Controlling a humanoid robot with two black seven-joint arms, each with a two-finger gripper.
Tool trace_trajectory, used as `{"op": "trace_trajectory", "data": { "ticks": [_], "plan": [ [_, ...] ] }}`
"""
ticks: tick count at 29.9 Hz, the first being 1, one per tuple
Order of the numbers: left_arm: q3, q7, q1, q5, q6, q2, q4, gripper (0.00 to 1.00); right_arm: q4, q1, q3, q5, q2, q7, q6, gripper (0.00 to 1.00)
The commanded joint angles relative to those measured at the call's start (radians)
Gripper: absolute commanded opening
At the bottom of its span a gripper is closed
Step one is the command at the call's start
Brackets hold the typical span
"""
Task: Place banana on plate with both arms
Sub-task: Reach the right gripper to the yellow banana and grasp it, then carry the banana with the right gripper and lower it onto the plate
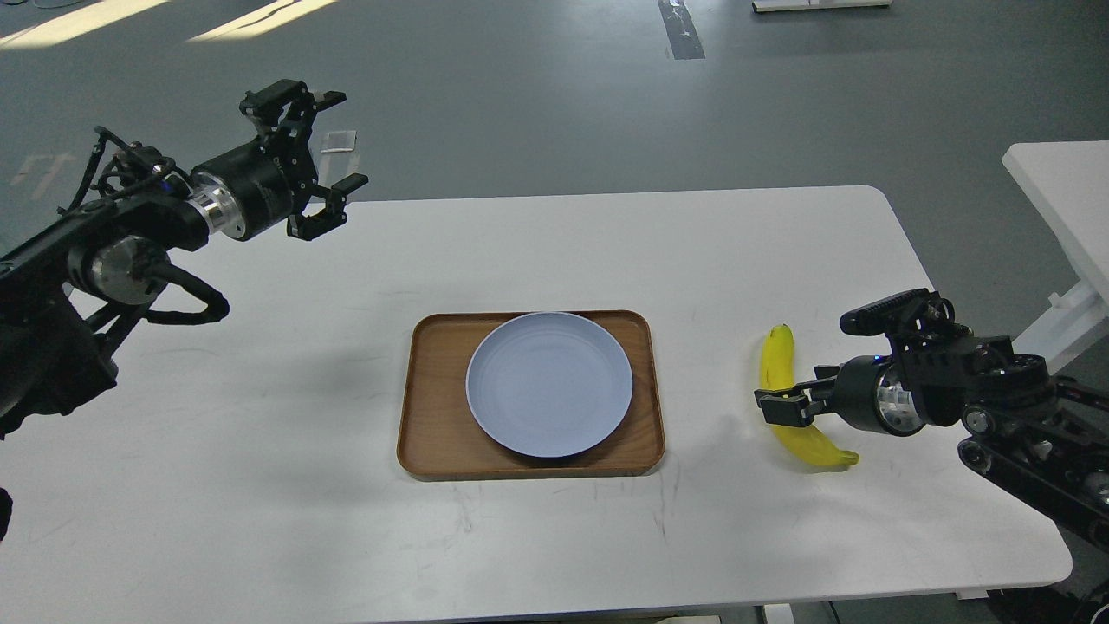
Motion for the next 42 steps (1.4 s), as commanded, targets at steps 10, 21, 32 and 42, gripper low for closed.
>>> {"op": "trace_trajectory", "data": {
  "ticks": [10,21,32,42],
  "plan": [
    [0.009,-0.001,0.004,0.005,0.02,0.0,0.0,0.98,0.002,-0.017,-0.013,-0.004,0.03,0.008,0.0,0.03],
    [0.009,-0.001,0.018,0.006,0.022,-0.005,-0.002,0.98,0.037,0.077,-0.008,-0.015,0.058,0.165,-0.096,0.0],
    [0.009,-0.001,0.018,0.005,0.019,0.006,-0.002,0.98,-0.11,0.304,-0.172,-0.027,0.373,0.221,-0.09,0.0],
    [0.006,-0.004,0.022,0.003,0.009,0.041,-0.003,0.98,-0.215,0.321,-0.224,-0.027,0.472,0.219,-0.088,0.12]
  ]
}}
